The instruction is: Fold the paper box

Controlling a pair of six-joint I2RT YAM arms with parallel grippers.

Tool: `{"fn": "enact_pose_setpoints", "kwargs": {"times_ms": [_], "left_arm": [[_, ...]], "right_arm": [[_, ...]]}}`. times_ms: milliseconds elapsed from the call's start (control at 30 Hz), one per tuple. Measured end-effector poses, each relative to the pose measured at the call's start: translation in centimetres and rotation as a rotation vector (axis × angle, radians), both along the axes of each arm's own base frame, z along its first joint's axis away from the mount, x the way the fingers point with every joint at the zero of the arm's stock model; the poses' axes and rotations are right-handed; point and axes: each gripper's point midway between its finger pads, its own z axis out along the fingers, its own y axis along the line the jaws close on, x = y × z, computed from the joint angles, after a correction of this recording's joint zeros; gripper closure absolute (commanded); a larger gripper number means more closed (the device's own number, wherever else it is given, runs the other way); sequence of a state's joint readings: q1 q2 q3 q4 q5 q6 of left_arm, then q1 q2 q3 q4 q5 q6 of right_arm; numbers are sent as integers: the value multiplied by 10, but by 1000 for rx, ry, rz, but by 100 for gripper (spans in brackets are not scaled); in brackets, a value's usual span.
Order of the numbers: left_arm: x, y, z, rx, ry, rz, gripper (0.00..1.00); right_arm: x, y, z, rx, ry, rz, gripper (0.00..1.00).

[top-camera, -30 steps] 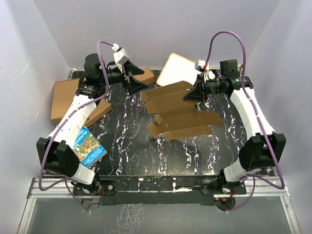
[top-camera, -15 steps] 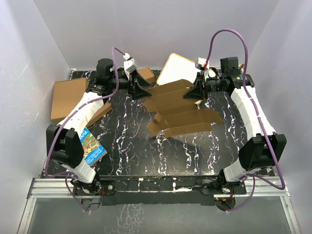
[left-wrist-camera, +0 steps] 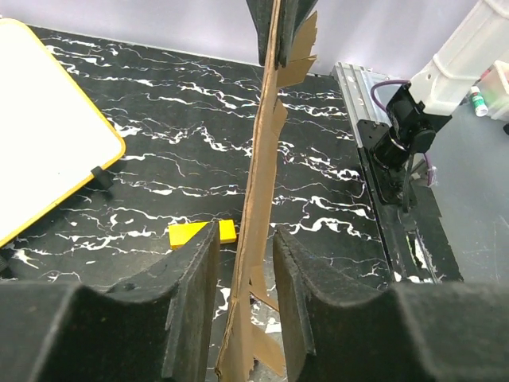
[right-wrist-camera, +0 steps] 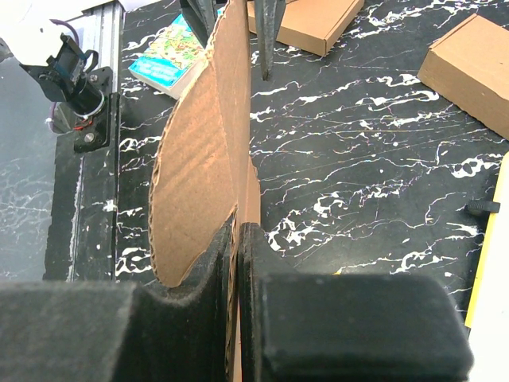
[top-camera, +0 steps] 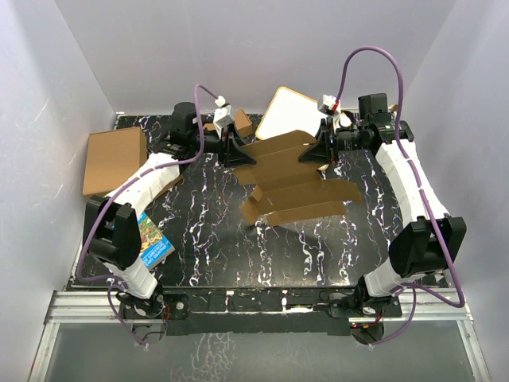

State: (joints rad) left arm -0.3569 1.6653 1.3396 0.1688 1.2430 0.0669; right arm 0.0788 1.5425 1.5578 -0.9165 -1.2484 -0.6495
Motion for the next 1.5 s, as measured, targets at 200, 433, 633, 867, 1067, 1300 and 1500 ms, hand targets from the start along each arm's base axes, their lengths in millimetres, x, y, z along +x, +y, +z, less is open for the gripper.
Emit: {"fn": "enact_pose_setpoints", "kwargs": {"times_ms": [200, 433, 633, 867, 1067, 1300, 1500], "left_arm": [[-3, 1, -8, 14, 6, -18, 67], [-7, 3, -21, 47, 27, -31, 90], [-8, 2, -22, 44, 28, -47, 100], [-7, 2, -18, 32, 18, -51, 100], [-7, 14, -23, 35, 16, -6, 100], [-6, 48, -31, 41, 39, 106, 100], [1, 61, -29, 46, 42, 171, 100]], "right_arm": [[0, 0, 0, 0, 0, 0, 92], [0, 0, 0, 0, 0, 0, 92], [0, 0, 0, -1, -3, 0, 92], [1, 0, 0, -2, 6, -6, 38], [5, -7, -1, -10, 4, -34, 23], [33, -75, 4, 30, -11, -240, 23], [49, -140, -39, 78, 83, -515, 29]]}}
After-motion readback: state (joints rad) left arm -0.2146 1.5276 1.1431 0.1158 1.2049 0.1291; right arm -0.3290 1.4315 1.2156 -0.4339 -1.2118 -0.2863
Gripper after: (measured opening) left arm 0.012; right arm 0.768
